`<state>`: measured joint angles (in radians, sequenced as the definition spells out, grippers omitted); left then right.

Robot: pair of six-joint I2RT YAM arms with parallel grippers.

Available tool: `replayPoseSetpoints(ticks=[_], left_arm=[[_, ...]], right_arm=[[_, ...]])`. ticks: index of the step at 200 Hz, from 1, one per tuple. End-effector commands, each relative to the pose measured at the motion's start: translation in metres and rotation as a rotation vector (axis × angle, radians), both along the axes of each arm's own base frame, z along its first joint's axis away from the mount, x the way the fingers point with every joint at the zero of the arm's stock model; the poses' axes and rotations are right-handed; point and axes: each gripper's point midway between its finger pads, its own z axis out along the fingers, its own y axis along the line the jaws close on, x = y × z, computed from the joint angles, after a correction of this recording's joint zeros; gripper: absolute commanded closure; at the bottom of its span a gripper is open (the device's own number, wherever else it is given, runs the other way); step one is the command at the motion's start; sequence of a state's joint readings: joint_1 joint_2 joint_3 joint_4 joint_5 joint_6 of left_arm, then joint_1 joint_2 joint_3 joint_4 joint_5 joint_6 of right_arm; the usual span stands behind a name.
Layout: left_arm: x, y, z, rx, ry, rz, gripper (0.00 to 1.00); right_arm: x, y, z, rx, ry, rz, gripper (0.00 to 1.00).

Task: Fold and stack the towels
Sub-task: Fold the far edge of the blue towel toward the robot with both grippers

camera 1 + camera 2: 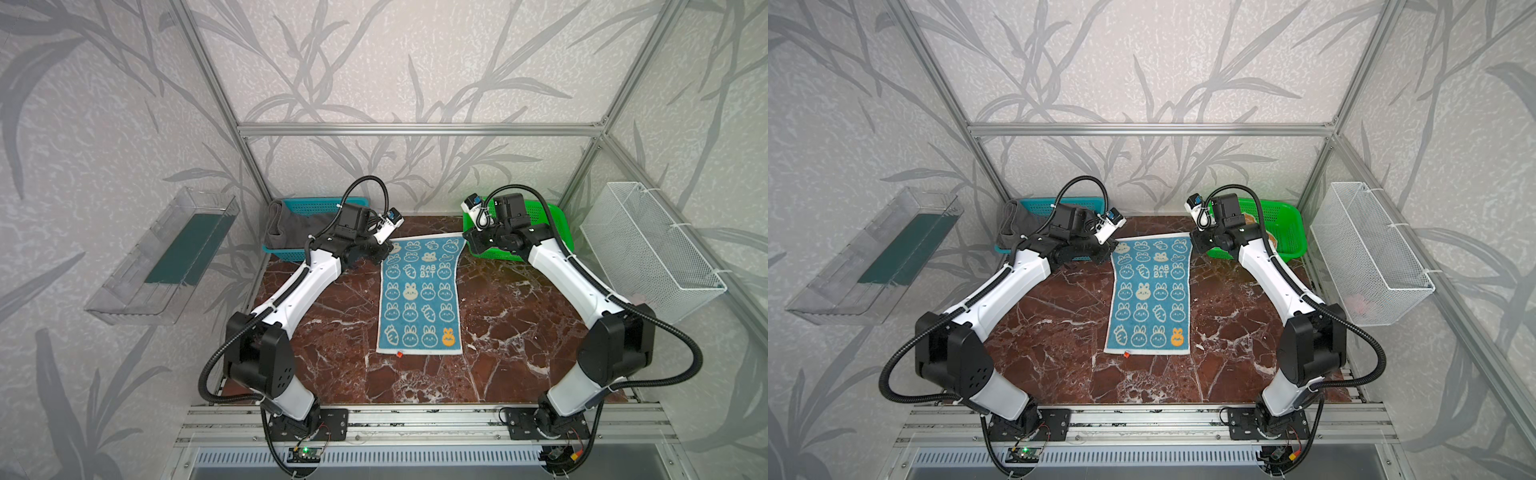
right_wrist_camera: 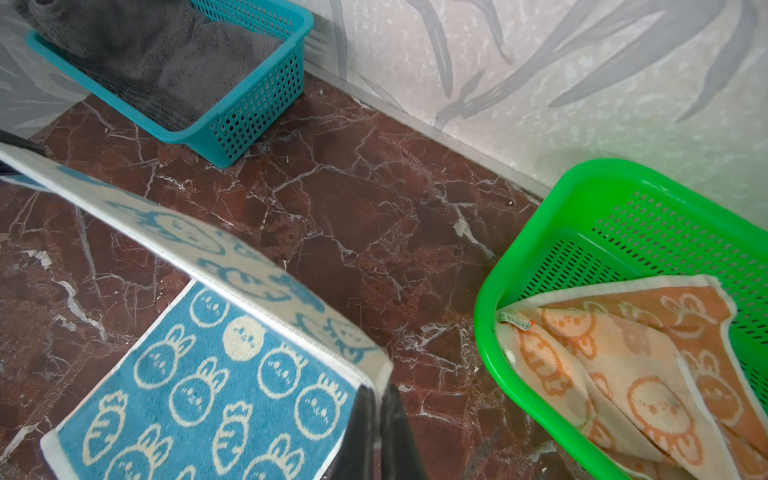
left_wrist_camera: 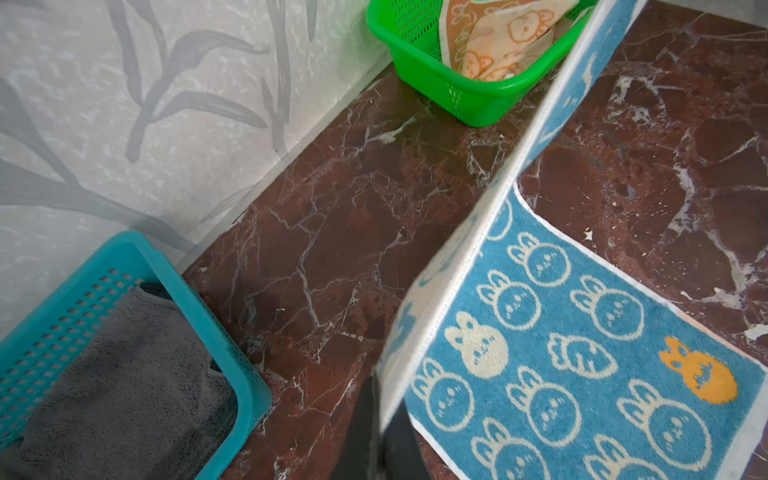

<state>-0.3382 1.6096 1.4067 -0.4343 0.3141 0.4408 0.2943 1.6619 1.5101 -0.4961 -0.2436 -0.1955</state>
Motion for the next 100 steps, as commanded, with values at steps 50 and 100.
replayPoseSetpoints(ticks=[50,100], left_arm=[[-0.032,0.017,-0.053,0.002,0.18,0.061,1.0],[-0.086,0.012,-0.098,0.042,0.364,0.006,1.0]], right_arm=[[-0.042,-0.018,-0.064,-0.025,0.167,-0.011,1.0],[-0.098,-0.01,-0.104,-0.102,0.27,0.059,1.0]])
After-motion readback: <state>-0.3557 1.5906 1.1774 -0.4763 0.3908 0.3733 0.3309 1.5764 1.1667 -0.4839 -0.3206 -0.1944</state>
